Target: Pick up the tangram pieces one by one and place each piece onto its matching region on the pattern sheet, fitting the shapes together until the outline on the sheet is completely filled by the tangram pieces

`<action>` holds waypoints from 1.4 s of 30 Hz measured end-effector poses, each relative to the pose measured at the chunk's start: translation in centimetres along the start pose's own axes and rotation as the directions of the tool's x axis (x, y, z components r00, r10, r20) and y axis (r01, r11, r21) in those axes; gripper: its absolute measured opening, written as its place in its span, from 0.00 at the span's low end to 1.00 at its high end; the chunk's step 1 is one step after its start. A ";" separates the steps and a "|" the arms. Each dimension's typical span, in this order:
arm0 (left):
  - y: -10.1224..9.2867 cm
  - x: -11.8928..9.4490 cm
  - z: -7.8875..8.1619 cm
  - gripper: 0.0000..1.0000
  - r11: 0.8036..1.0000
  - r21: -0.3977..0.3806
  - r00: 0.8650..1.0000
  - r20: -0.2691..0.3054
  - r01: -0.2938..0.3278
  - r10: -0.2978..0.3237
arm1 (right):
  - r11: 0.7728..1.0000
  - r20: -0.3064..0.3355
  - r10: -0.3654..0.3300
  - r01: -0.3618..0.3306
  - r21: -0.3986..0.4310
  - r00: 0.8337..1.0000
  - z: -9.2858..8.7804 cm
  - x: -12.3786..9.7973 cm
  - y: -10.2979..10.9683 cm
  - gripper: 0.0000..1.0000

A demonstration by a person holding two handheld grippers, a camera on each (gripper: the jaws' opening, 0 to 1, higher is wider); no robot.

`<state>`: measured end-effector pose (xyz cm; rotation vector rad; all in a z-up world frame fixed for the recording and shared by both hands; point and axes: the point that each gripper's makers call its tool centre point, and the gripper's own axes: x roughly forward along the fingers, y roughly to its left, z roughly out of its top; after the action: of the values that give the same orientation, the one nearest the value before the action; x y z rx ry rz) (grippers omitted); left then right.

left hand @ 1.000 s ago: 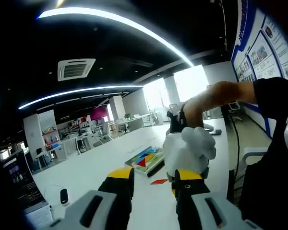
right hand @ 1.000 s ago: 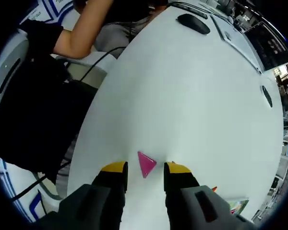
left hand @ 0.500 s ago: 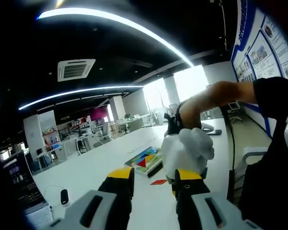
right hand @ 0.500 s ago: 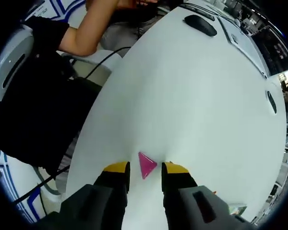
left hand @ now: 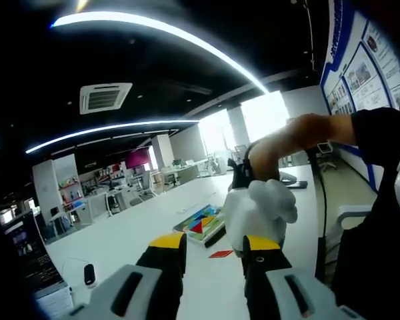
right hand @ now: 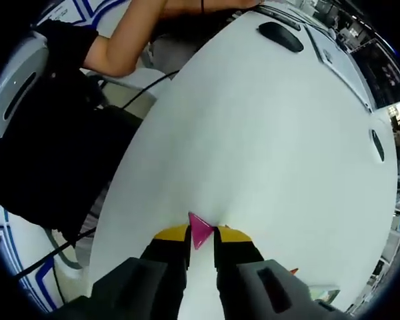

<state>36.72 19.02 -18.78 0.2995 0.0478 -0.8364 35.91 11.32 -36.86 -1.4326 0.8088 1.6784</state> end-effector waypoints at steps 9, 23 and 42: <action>0.0 0.0 0.0 0.35 1.000 0.002 1.000 -0.003 0.000 0.000 | 1.000 -0.010 0.005 -0.005 -0.015 1.000 -0.8 -0.1 -0.4 0.15; -0.1 0.0 -0.1 0.35 1.000 0.001 1.000 -0.006 0.001 -0.001 | 0.994 -0.013 -0.053 0.054 0.099 0.999 -4.6 -2.8 -3.3 0.15; -0.1 0.2 -0.5 0.35 1.000 -0.002 1.000 -0.023 0.007 -0.007 | 0.929 -0.060 -0.193 0.202 0.311 0.979 -12.5 -7.9 -8.5 0.15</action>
<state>36.86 18.95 -19.32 0.3075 0.0711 -0.8402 50.01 3.74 -30.98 -1.2700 0.8742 1.3114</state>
